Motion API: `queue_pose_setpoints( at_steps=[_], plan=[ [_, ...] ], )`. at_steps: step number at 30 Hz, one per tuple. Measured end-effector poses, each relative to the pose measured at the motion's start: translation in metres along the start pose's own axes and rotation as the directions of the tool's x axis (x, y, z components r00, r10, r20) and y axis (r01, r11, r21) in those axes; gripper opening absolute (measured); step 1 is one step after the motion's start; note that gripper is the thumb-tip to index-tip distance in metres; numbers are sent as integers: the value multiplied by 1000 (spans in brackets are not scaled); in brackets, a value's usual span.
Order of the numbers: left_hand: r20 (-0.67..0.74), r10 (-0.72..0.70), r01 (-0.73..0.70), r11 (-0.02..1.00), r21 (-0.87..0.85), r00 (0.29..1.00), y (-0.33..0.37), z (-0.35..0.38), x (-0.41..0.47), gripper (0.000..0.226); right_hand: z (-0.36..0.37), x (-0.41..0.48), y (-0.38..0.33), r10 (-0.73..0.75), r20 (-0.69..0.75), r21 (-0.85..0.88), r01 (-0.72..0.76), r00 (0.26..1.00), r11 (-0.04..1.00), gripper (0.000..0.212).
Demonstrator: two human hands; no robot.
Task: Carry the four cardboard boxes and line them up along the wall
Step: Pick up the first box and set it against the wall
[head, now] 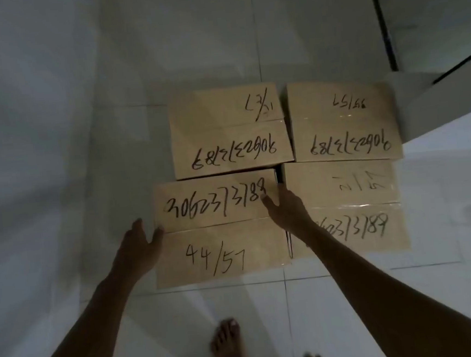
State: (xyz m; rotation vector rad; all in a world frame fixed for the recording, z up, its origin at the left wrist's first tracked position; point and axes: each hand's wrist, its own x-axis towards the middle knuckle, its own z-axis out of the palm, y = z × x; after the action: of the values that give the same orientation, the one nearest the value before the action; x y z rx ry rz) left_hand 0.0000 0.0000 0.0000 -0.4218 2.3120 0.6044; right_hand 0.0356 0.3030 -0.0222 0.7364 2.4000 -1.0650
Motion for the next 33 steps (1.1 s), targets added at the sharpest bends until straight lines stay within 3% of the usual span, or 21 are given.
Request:
queue_pose_setpoints(
  at_steps=[4,7,11,14,16,20,26,30,33],
  plan=[
    [14,-141,141,979,-150,990,-8,16,23,75,17,13,0,36,-91,16,-35,995,999,54],
    [21,-201,197,932,-305,979,-17,24,30,73,31,19,-1,-20,-99,90,29,995,996,54],
    [-1,-297,258,832,-491,955,-34,27,29,92,53,22,10,144,62,255,-155,988,955,80],
    [65,-284,282,847,-451,957,-43,36,24,77,66,23,12,250,191,371,-306,949,877,81],
    [57,-258,255,851,-460,964,-46,38,19,72,70,24,16,259,202,438,-323,945,839,78],
    [38,-300,274,801,-532,953,-54,19,-14,87,51,2,-6,194,233,460,-284,953,841,79],
    [5,-331,260,731,-631,944,-34,-69,-158,83,-43,-101,-108,107,195,359,-173,975,917,66],
    [-87,-393,245,716,-654,915,-24,-134,-306,80,-114,-210,-181,18,219,245,-73,976,967,76],
    [-136,-467,240,657,-715,874,-25,-161,-427,80,-160,-303,-226,-81,296,203,20,952,979,56]
  ],
)
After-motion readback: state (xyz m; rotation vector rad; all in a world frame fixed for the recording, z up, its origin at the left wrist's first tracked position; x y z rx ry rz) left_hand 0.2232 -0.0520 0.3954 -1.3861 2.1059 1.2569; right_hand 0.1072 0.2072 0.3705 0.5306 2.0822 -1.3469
